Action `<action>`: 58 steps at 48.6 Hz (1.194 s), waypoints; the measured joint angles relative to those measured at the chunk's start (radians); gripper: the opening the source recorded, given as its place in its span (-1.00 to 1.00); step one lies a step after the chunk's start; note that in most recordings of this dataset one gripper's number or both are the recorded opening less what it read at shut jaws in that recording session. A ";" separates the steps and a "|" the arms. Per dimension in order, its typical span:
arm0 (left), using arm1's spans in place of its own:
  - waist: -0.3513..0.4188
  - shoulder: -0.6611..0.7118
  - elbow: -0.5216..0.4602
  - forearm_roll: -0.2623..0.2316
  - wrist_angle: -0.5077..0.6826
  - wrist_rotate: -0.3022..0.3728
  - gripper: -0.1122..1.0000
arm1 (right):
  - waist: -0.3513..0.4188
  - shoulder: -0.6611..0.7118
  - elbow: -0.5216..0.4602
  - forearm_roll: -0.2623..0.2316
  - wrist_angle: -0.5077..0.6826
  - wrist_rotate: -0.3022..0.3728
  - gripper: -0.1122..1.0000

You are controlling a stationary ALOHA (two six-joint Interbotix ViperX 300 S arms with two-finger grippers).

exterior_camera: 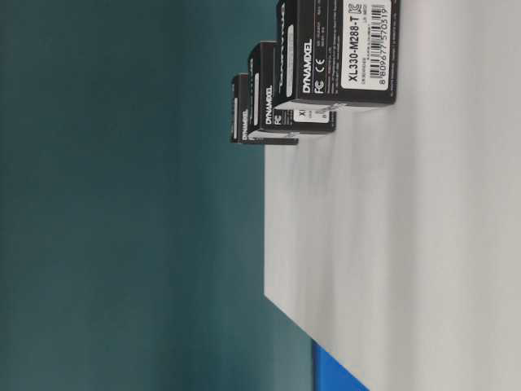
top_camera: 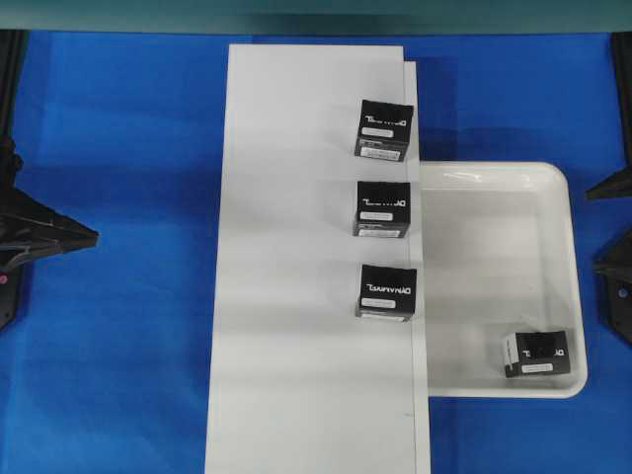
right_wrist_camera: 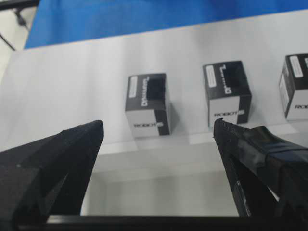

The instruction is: Place the box from the white plastic tray onto the white base.

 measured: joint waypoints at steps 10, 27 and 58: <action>0.000 0.000 0.000 0.000 -0.005 0.000 -0.88 | 0.000 0.000 0.000 0.002 -0.021 0.000 0.93; 0.000 0.000 0.000 0.000 -0.014 0.000 -0.88 | 0.000 0.000 0.002 0.002 -0.029 0.000 0.93; 0.000 0.000 0.000 0.000 -0.014 0.002 -0.88 | 0.000 0.000 0.002 0.002 -0.031 -0.002 0.93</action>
